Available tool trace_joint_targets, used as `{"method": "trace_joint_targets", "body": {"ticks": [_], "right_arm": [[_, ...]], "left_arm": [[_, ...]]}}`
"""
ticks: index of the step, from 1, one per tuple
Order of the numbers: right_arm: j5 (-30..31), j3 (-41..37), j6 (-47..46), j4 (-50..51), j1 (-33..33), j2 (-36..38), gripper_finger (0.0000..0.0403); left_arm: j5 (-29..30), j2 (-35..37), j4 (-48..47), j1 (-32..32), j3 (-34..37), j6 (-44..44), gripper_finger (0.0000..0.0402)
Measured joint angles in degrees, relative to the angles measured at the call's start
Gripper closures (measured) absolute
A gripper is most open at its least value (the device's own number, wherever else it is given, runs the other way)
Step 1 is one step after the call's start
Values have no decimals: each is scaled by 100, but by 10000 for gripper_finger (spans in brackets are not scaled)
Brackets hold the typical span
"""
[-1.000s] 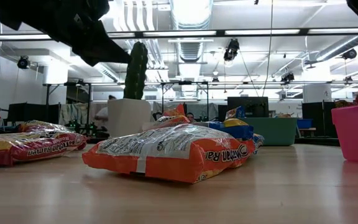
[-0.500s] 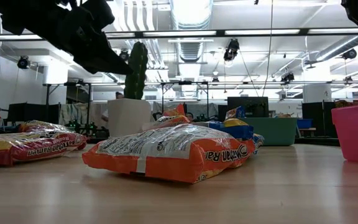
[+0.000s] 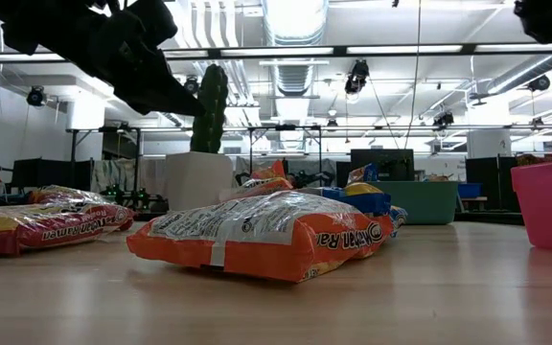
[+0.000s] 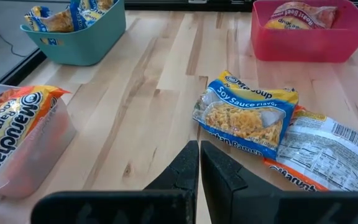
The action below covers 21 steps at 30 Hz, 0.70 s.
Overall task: Sort Maruchan noodles
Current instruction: Put the red noodle pack into the red bin
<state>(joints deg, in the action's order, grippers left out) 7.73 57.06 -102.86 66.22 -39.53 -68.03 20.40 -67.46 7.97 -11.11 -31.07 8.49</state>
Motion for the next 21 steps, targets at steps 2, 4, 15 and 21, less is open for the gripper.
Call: {"method": "trace_joint_targets", "body": {"ticks": [2,4,15,21], "right_arm": [[-212,0,274,-209,121,0,257],[-472,0,471,-495,181,-8,258],[-2272,-13,987,-1712,-79,-1184,259],[-2607,-20,1511,-1676,-146,-1851,259]], "left_arm": [[0,0,2,0,0,0,402],[0,0,0,0,0,1,402],[0,0,11,0,0,13,402],[0,0,22,0,0,13,402]]}}
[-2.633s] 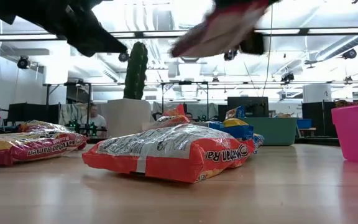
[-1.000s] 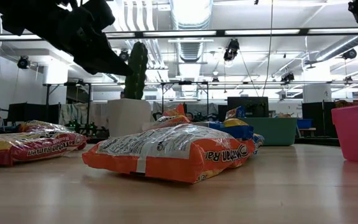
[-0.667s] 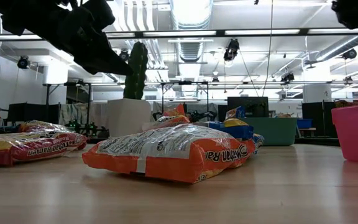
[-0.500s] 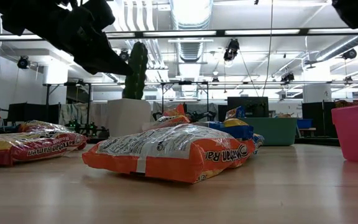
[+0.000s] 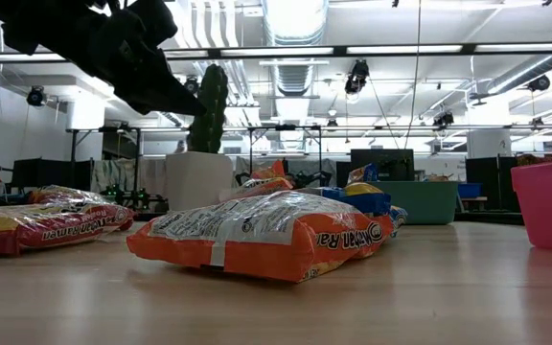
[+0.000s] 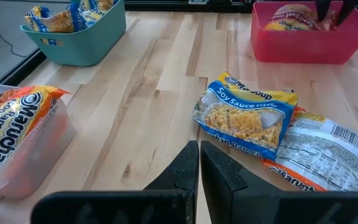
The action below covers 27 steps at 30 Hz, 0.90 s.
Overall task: Sort Maruchan noodles
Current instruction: Put the red noodle pack into the red bin
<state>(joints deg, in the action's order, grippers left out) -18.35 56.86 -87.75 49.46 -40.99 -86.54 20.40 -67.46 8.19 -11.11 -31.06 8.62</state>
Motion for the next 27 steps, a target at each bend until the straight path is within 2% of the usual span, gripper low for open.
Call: {"method": "trace_joint_targets", "body": {"ticks": [9,14,19,27], "right_arm": [[110,2,30,367,37,207,259],[691,2,34,807,41,331,259],[1176,-42,343,670,88,157,259],[1243,-145,785,259,128,-214,260]], "left_arm": [[2,0,70,0,2,2,402],[0,0,197,0,2,2,402],[2,0,289,0,2,-62,402],[2,0,457,0,2,-210,402]]}}
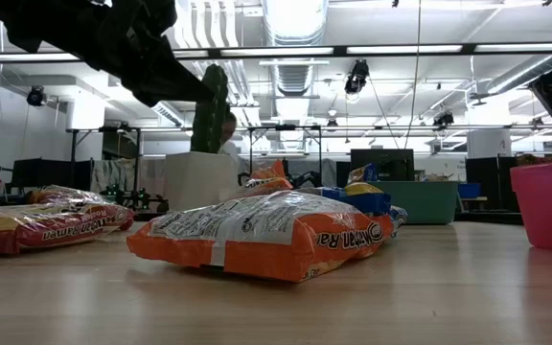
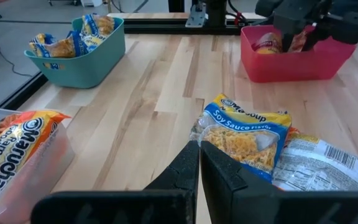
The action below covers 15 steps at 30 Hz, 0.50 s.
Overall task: Sort Maruchan noodles
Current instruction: Put the red noodle pack into the red bin, then put the blue noodle pack into the green bin
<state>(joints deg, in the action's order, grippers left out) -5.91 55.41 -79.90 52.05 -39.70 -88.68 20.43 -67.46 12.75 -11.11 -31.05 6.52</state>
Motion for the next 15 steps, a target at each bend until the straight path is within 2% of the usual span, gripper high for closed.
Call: {"method": "trace_joint_targets", "body": {"ticks": [7,15], "right_arm": [[223,190,-139,301,0,411,259],[1481,422,37,355,166,1228,259]], "left_arm": [[0,0,49,0,0,0,402],[1,0,159,0,0,-1,402]]}}
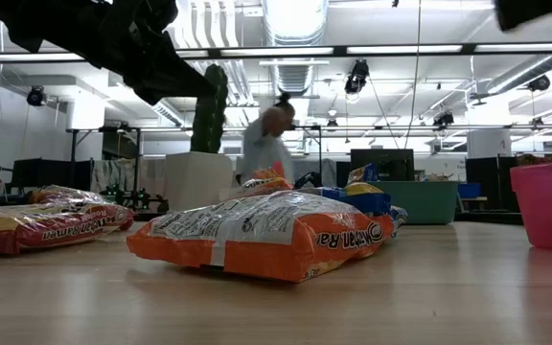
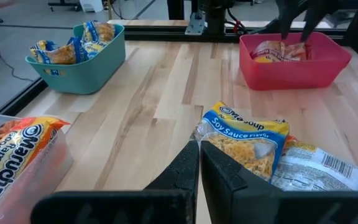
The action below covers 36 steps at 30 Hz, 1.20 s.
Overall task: Sort Maruchan noodles
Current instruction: Put the blue noodle pack into the green bin
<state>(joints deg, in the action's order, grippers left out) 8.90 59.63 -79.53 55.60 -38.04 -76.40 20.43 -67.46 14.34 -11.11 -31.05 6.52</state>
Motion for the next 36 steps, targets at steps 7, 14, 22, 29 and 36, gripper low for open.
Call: {"method": "trace_joint_targets", "body": {"ticks": [7,14,22,29,36], "right_arm": [[1715,-11,1912,-544,499,624,259],[2150,-474,5374,-2676,1295,850,259],[2117,-1630,8867,-6797,1991,875,259],[1655,-2226,9358,-7496,2511,1332,259],[1377,-2667,9261,-7530,2752,2062,259]], "left_arm": [[-1,-177,301,0,0,2,402],[-35,-747,731,-4,0,181,402],[-297,-1038,800,-4,-308,452,402],[-1067,-1164,-7,-15,-880,607,392],[-1098,-1568,-743,-151,-1388,461,303]]}}
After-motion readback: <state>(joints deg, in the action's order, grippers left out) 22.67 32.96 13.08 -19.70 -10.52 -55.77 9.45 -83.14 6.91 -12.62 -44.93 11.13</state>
